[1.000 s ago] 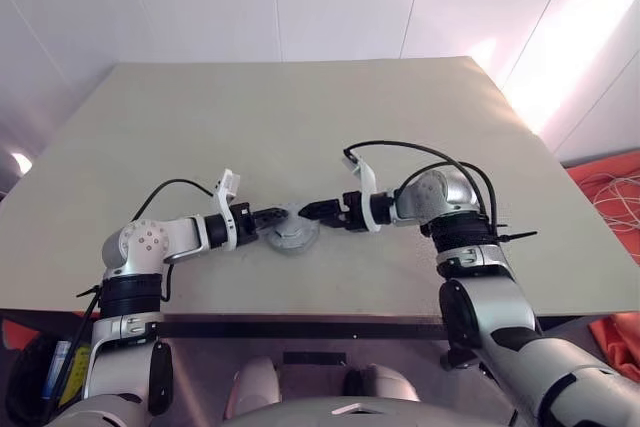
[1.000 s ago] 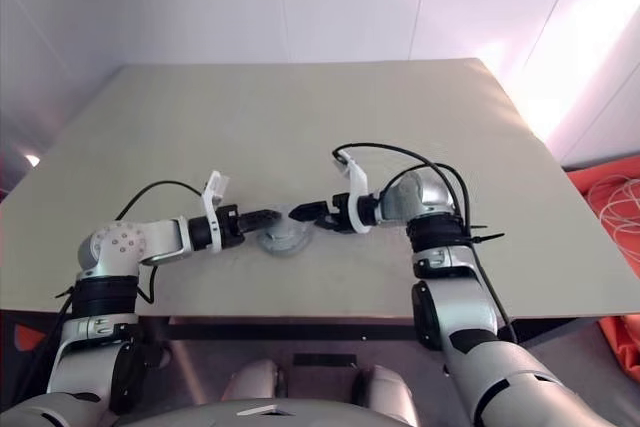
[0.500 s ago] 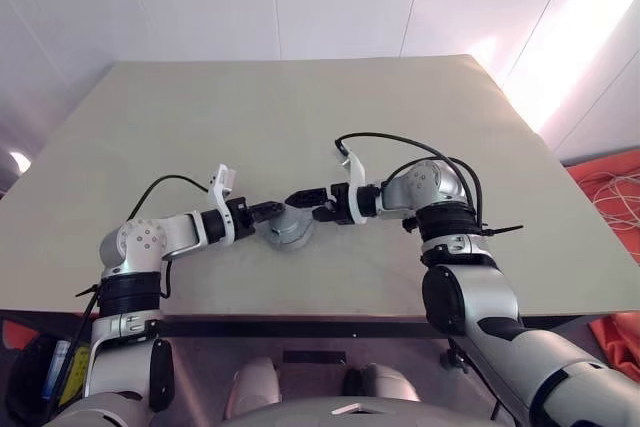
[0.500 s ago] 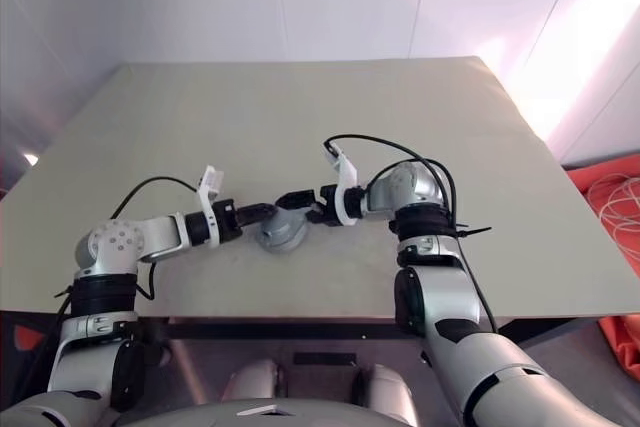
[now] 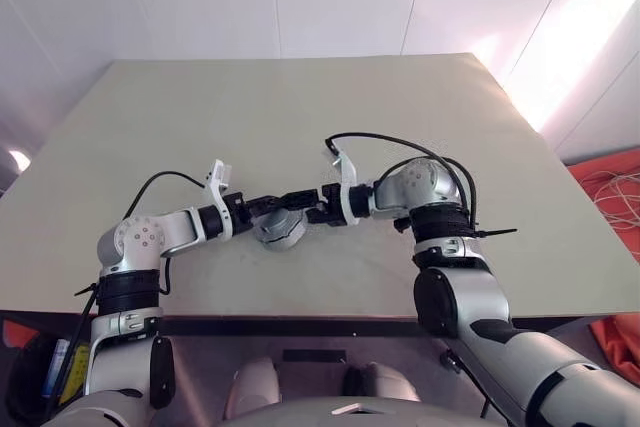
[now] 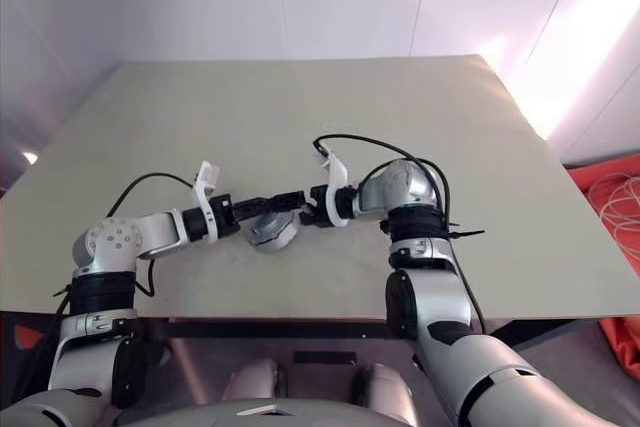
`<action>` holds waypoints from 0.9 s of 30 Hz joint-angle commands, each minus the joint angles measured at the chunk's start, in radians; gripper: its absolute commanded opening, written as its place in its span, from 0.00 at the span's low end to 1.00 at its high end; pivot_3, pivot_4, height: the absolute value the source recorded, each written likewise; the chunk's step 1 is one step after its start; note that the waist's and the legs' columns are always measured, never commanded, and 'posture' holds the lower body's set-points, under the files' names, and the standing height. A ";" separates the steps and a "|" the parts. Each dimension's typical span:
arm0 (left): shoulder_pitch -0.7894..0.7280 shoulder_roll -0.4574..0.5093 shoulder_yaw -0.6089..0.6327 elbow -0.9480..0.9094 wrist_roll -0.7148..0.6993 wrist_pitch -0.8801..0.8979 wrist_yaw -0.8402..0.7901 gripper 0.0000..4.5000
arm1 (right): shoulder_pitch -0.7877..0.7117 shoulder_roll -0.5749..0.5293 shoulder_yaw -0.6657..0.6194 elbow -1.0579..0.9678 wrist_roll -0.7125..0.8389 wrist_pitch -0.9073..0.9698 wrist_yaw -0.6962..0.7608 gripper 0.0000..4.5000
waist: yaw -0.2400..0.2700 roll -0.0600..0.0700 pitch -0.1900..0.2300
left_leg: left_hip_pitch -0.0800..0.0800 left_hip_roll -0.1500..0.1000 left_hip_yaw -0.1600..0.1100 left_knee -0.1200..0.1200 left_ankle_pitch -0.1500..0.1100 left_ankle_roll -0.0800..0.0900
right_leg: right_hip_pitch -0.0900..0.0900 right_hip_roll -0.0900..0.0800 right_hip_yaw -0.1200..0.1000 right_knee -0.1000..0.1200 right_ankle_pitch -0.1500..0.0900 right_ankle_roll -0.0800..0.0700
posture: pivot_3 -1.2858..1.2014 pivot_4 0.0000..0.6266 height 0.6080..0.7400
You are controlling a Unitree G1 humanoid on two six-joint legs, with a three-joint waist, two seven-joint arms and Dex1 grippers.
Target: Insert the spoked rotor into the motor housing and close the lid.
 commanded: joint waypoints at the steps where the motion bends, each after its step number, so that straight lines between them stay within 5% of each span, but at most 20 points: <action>1: 0.007 -0.002 -0.023 0.020 0.028 0.013 0.016 0.00 | -0.010 0.019 0.026 -0.053 0.065 -0.016 0.039 1.00 | 0.000 0.000 0.000 | 0.000 0.000 0.000 0.000 0.000 0.000 | 0.000 0.000 0.000 0.000 0.000 0.000 | 0.52 0.00 1.00; 7: 0.011 -0.005 -0.021 0.018 0.031 0.009 0.015 0.00 | -0.021 0.012 0.037 -0.043 0.061 -0.030 0.036 0.96 | 0.001 0.000 0.000 | 0.000 0.000 0.000 0.000 0.000 0.000 | 0.000 0.000 0.000 0.000 0.001 -0.001 | 0.52 0.00 1.00; 16: 0.011 -0.006 -0.018 0.017 0.034 0.006 0.012 0.00 | -0.026 -0.006 0.046 -0.037 0.066 -0.040 0.046 0.39 | 0.005 0.000 0.000 | 0.000 0.000 -0.001 0.000 0.000 0.000 | 0.001 0.000 0.000 0.000 0.001 -0.001 | 0.52 0.00 1.00; 27: 0.009 -0.007 -0.016 0.017 0.038 -0.001 0.008 0.00 | -0.042 -0.008 0.031 -0.007 0.060 -0.063 0.041 0.37 | 0.007 0.000 0.000 | 0.000 0.000 -0.001 0.001 0.000 0.000 | 0.002 0.000 0.000 0.001 0.001 -0.001 | 0.52 0.00 1.00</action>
